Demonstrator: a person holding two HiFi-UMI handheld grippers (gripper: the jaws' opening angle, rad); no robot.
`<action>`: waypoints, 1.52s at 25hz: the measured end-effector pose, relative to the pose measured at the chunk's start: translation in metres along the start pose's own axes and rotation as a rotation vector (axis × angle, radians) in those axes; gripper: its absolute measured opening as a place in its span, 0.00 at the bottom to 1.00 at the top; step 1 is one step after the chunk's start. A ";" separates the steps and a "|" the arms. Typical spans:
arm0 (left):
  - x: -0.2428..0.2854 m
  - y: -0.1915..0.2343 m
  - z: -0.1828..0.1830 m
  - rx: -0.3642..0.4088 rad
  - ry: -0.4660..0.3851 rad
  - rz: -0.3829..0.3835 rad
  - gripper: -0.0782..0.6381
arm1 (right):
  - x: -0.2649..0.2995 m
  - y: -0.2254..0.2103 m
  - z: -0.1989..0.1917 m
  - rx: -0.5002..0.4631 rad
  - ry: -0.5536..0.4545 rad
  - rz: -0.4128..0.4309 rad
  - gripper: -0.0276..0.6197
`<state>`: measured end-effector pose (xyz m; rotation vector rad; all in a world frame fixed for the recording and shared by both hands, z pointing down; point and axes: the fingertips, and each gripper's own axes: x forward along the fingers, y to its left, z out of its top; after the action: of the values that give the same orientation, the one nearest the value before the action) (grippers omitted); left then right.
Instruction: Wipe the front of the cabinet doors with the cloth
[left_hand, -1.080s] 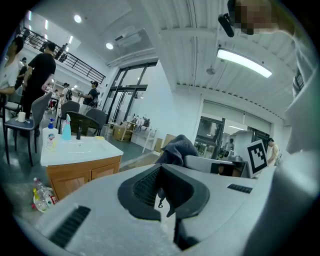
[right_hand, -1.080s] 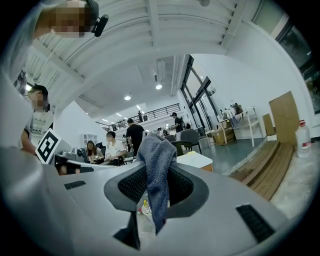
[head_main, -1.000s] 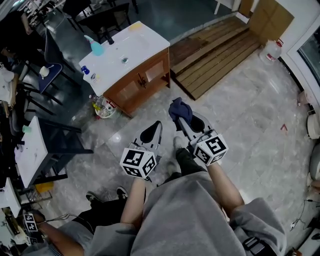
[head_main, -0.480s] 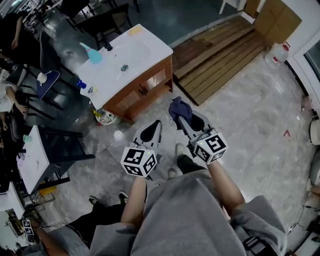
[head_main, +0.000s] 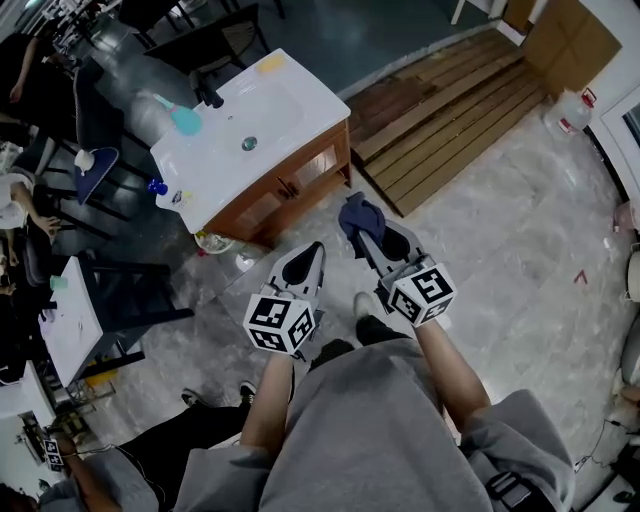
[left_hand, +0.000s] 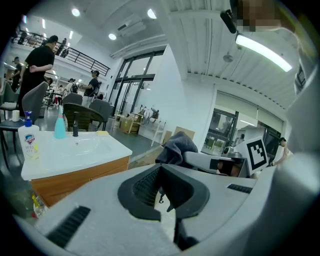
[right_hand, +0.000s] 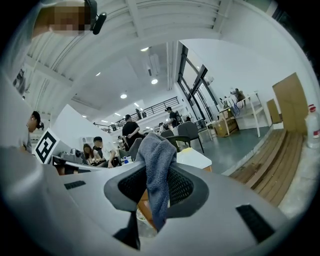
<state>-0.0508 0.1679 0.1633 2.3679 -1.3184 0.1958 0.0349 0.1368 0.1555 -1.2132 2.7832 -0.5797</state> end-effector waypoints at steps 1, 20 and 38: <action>0.004 0.002 -0.001 0.000 0.007 0.004 0.12 | 0.003 -0.004 -0.001 0.008 0.001 0.002 0.18; 0.046 0.101 -0.009 0.012 0.130 -0.028 0.12 | 0.098 -0.033 -0.048 0.153 0.030 -0.103 0.18; 0.108 0.208 -0.049 0.039 0.220 -0.162 0.12 | 0.192 -0.069 -0.119 0.223 0.013 -0.315 0.18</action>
<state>-0.1634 0.0087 0.3026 2.3920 -1.0255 0.4228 -0.0720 -0.0056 0.3098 -1.6064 2.4657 -0.8928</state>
